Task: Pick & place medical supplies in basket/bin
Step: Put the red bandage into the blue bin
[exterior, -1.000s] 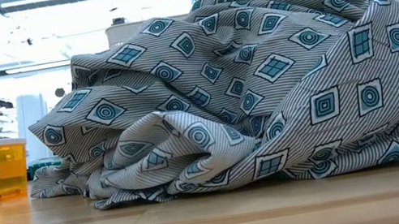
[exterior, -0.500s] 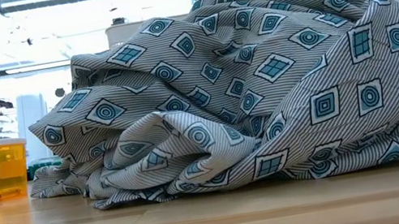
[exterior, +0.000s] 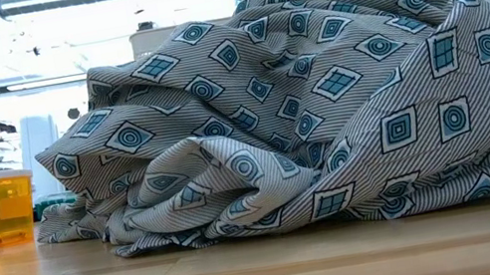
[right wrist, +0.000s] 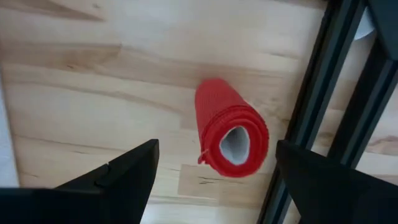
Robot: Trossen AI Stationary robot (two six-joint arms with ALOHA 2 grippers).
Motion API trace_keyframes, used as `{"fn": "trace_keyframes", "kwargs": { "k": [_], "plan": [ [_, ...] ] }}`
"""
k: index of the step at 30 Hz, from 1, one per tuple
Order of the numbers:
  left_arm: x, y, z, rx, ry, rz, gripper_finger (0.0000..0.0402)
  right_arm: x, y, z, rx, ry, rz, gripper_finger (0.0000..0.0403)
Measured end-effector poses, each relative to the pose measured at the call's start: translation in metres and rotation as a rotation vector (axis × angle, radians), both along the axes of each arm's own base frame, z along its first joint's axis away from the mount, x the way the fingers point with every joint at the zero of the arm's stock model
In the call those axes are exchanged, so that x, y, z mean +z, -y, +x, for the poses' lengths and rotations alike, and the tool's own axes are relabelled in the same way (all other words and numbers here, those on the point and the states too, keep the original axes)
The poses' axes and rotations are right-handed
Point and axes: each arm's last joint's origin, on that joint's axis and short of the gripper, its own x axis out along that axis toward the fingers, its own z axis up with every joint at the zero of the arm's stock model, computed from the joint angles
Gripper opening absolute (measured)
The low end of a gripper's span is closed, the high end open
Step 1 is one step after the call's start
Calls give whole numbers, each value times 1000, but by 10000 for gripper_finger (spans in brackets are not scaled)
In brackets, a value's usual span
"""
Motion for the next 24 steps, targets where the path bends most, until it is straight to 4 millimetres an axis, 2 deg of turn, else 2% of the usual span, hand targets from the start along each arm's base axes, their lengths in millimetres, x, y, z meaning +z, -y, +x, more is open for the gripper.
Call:
{"fn": "trace_keyframes", "kwargs": {
  "k": [5, 11, 24],
  "plan": [
    [0, -1, 0, -5, 0, 0, 249, -8, 5, 2, 5, -21, 11, 319],
    [0, -1, 0, -7, 0, 0, 248, -10, 10, -2, -5, -18, -7, 318],
    [0, -1, 0, -14, 1, -1, 242, -14, 7, -1, 13, -46, -12, 312]
  ]
}}
